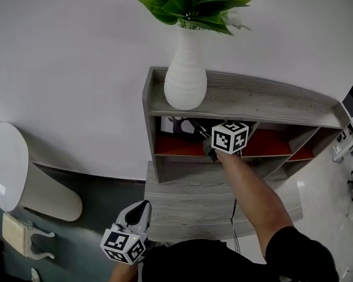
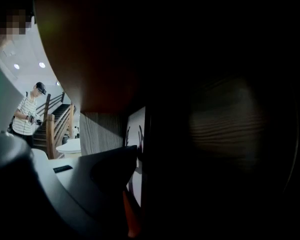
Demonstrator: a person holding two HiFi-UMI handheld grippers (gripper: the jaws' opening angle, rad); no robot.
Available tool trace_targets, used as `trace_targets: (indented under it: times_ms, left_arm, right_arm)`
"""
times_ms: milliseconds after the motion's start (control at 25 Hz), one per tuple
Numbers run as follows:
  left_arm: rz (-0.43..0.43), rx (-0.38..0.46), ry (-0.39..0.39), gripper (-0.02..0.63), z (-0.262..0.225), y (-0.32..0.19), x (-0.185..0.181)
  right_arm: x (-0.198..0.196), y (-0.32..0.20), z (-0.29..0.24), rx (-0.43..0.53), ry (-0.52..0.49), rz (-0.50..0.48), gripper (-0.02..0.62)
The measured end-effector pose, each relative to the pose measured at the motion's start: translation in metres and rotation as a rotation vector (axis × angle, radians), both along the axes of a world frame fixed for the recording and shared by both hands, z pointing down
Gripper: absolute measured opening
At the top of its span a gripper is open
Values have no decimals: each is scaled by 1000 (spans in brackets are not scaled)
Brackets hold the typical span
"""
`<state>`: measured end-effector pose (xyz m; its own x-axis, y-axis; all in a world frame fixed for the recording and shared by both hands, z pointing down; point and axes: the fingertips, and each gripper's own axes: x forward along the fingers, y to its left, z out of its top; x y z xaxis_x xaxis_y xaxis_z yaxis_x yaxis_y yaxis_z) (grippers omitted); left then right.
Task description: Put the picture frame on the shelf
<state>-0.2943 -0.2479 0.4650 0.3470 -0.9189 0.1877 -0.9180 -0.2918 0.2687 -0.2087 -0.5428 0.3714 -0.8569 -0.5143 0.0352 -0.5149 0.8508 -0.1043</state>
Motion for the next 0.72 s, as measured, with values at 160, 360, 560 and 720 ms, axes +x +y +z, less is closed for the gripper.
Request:
trace_targets:
  times_ms: [160, 360, 560, 720]
  left_arm:
    - [8, -7, -2, 9, 3, 0, 2]
    - [23, -3, -2, 9, 2, -3, 7]
    - [47, 1, 1, 9, 0, -5, 15]
    - [103, 4, -3, 9, -3, -7, 25]
  right_arm:
    - [9, 1, 11, 13, 38, 27, 184]
    - [20, 10, 16, -8, 21, 58, 186]
    - [35, 27, 21, -35, 15, 121, 186]
    - [51, 55, 21, -36, 7, 174, 186]
